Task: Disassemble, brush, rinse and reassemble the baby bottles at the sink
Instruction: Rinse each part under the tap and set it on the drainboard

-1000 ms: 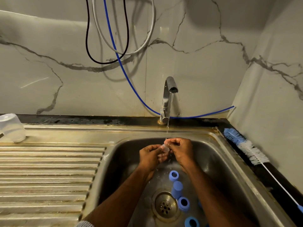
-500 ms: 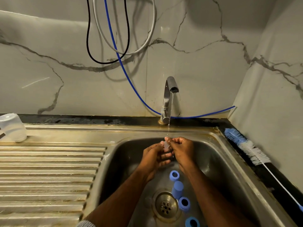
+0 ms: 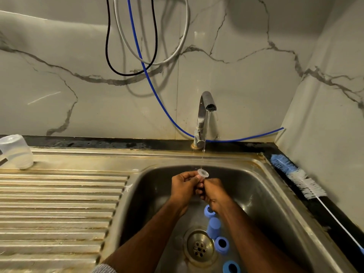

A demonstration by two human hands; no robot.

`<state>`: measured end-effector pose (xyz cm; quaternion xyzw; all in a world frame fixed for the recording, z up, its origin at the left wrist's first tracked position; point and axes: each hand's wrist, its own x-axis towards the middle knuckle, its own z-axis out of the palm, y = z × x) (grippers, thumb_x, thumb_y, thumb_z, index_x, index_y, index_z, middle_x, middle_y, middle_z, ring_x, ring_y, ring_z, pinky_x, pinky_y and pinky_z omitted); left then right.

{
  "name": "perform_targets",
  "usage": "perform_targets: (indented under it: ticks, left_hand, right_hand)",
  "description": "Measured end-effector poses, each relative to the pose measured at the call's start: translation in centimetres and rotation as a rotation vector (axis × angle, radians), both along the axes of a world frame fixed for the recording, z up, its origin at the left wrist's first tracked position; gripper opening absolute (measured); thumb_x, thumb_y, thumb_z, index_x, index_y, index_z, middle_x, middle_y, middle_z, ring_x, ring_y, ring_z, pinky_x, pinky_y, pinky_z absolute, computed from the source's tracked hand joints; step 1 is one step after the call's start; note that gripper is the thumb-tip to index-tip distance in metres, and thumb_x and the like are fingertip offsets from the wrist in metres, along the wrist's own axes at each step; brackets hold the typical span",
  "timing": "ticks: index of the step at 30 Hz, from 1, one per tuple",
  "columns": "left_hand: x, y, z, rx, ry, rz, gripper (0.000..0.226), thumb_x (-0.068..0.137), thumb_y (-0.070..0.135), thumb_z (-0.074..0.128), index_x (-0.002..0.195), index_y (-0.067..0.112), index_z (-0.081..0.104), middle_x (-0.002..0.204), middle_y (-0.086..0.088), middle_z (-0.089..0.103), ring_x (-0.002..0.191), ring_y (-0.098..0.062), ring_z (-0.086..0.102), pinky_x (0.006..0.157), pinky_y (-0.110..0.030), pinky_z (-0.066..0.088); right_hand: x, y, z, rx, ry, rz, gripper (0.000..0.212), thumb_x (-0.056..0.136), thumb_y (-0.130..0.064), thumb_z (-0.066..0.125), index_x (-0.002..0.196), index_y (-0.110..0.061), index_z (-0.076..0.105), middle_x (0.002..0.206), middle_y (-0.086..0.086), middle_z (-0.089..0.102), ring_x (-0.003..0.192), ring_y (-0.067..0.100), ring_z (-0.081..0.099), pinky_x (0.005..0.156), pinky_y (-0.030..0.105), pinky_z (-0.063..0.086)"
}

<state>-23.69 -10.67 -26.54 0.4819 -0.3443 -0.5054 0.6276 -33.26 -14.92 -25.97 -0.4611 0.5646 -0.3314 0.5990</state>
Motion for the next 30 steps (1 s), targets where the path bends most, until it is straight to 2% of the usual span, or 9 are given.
perform_targets:
  ticks: [3, 6, 8, 13, 16, 20, 22, 25, 30]
  left_hand:
    - [-0.1, 0.0, -0.2, -0.027, -0.126, 0.031, 0.017, 0.095, 0.0, 0.063, 0.107, 0.008, 0.073, 0.083, -0.014, 0.073, 0.067, -0.02, 0.068, 0.061, -0.029, 0.059]
    - [-0.3, -0.3, -0.7, -0.053, -0.256, 0.068, 0.022, 0.09, 0.001, 0.069, 0.104, 0.018, 0.075, 0.089, -0.003, 0.077, 0.08, -0.018, 0.074, 0.073, -0.035, 0.063]
    - [-0.1, -0.5, -1.1, -0.049, -0.303, 0.085, 0.021, 0.09, 0.005, 0.071, 0.104, 0.02, 0.075, 0.093, -0.002, 0.077, 0.086, -0.019, 0.074, 0.081, -0.042, 0.063]
    - [0.8, -0.5, -1.5, -0.013, -0.29, 0.118, 0.014, 0.094, 0.011, 0.067, 0.104, 0.019, 0.073, 0.097, -0.002, 0.077, 0.092, -0.018, 0.075, 0.088, -0.046, 0.06]
    - [1.1, -0.5, -1.8, 0.005, -0.276, 0.117, 0.015, 0.095, 0.014, 0.067, 0.107, 0.02, 0.073, 0.098, 0.0, 0.078, 0.093, -0.016, 0.075, 0.089, -0.045, 0.06]
    - [0.8, -0.4, -1.5, -0.063, -0.316, 0.075, 0.015, 0.093, 0.005, 0.067, 0.104, 0.013, 0.074, 0.092, -0.005, 0.077, 0.086, -0.02, 0.075, 0.082, -0.039, 0.062]
    - [0.5, -0.3, -1.4, -0.082, -0.339, 0.077, 0.015, 0.094, 0.002, 0.064, 0.101, 0.011, 0.074, 0.088, -0.007, 0.076, 0.082, -0.023, 0.075, 0.076, -0.038, 0.063]
    - [0.5, -0.5, -1.5, -0.063, -0.277, 0.113, 0.011, 0.095, 0.004, 0.064, 0.098, 0.006, 0.074, 0.086, -0.013, 0.075, 0.081, -0.028, 0.074, 0.075, -0.041, 0.063]
    - [0.4, -0.3, -0.6, -0.028, -0.173, 0.05, 0.01, 0.094, 0.007, 0.067, 0.097, -0.001, 0.072, 0.084, -0.023, 0.074, 0.073, -0.028, 0.069, 0.069, -0.036, 0.058]
  right_hand:
    - [0.1, -0.1, -0.2, -0.029, 0.045, -0.032, 0.029, 0.098, -0.011, 0.051, 0.075, -0.006, 0.067, 0.051, 0.002, 0.057, 0.051, 0.017, 0.054, 0.058, 0.032, 0.045]
    - [-0.1, -0.1, -0.1, -0.042, 0.09, -0.05, 0.028, 0.096, -0.017, 0.06, 0.07, -0.007, 0.067, 0.054, 0.005, 0.058, 0.05, 0.017, 0.051, 0.05, 0.027, 0.039]
    - [-0.1, -0.1, -0.2, -0.043, 0.114, -0.034, 0.03, 0.098, -0.018, 0.055, 0.073, -0.008, 0.067, 0.059, 0.008, 0.058, 0.053, 0.018, 0.049, 0.05, 0.027, 0.038]
    - [-0.3, -0.9, 0.1, -0.178, 0.079, -0.022, 0.015, 0.099, -0.015, 0.056, 0.1, -0.014, 0.072, 0.081, 0.006, 0.07, 0.063, 0.012, 0.056, 0.054, 0.025, 0.045]
    - [-1.1, -1.1, 0.9, -0.159, -0.104, 0.041, 0.022, 0.1, -0.012, 0.052, 0.11, -0.014, 0.071, 0.098, 0.01, 0.073, 0.072, 0.014, 0.06, 0.06, 0.025, 0.048]
    - [-1.4, -0.5, 0.6, -0.247, -0.003, 0.163, 0.024, 0.095, -0.018, 0.067, 0.119, -0.021, 0.066, 0.102, 0.003, 0.073, 0.087, 0.014, 0.068, 0.067, 0.02, 0.052]
    - [-1.0, -0.3, 0.3, -0.305, 0.017, 0.115, 0.024, 0.093, -0.014, 0.069, 0.116, -0.016, 0.069, 0.1, 0.004, 0.074, 0.087, 0.014, 0.07, 0.065, 0.018, 0.053]
    - [-0.4, -0.2, 0.2, -0.357, 0.01, 0.052, 0.016, 0.089, -0.015, 0.073, 0.103, -0.008, 0.074, 0.083, 0.01, 0.075, 0.069, 0.018, 0.071, 0.062, 0.023, 0.056]
    - [-0.5, -0.8, 0.3, -0.437, 0.193, -0.069, 0.03, 0.091, -0.038, 0.07, 0.08, -0.011, 0.074, 0.063, 0.006, 0.072, 0.058, 0.022, 0.07, 0.054, 0.027, 0.055]
